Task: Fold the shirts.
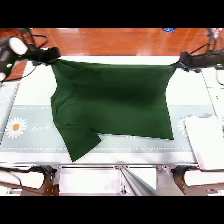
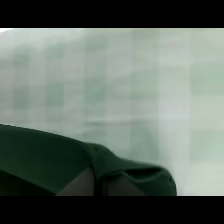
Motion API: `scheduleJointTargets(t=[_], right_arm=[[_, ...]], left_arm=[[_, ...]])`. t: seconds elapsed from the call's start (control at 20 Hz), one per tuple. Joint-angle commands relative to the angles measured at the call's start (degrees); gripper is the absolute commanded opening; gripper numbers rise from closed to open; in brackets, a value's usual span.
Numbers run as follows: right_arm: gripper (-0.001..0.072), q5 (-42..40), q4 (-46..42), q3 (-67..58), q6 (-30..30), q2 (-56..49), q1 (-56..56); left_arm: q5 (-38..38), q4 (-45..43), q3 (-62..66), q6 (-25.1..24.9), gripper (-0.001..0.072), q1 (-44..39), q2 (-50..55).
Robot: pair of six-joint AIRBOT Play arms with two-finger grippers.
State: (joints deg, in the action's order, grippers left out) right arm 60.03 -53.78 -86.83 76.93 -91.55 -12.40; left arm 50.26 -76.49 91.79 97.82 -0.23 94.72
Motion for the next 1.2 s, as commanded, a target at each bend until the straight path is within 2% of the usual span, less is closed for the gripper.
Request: scheduleJointTargets(t=[0.0,0.2,0.35,0.45,0.55,0.7,0.95,1.0,1.05,1.1,1.15], right_arm=[[0.0034,-0.81,1.84,-8.90,2.49,-13.68,0.31],[0.0034,0.83,1.88,-9.99,3.19,-15.17,-0.02],[0.0034,7.91,1.75,-10.12,2.97,-13.18,-1.66],[0.0034,14.71,-0.66,-10.12,2.95,-11.13,-2.56],[0.0034,20.52,-8.13,-10.05,3.37,-10.29,-2.25],[0.0034,21.79,-10.05,-6.01,3.50,-10.38,-1.77],[0.0035,17.07,-8.63,1.99,3.50,-10.38,-1.77],[0.0104,16.90,-7.98,2.58,4.28,-10.38,-1.77],[0.0324,17.70,-7.98,2.62,5.79,-10.36,-1.77],[0.0410,19.65,-7.69,2.34,6.05,-10.29,-1.92],[0.0410,22.62,-7.87,1.20,6.03,-10.16,-2.75]], left_arm=[[7.61,6.86,12.66,0.04,0.0017,-0.04,14.82],[11.23,6.93,14.12,-0.04,0.0017,1.18,15.17],[19.47,7.87,14.16,-0.55,0.0017,4.13,12.87],[27.17,7.98,14.14,-5.90,0.0017,6.34,11.54],[34.42,7.96,13.27,-8.81,0.0017,7.78,11.43],[35.19,7.98,6.80,-8.90,0.0017,7.08,11.43],[32.81,7.96,-1.64,-10.38,0.0017,5.57,11.47],[32.89,7.96,-1.60,-10.32,0.0019,5.99,11.41],[33.86,7.93,-1.55,-9.64,0.0082,6.64,11.19],[36.50,7.91,-1.16,-8.96,0.0261,7.54,11.15],[40.30,7.63,-0.37,-9.31,0.0498,8.72,11.13]])
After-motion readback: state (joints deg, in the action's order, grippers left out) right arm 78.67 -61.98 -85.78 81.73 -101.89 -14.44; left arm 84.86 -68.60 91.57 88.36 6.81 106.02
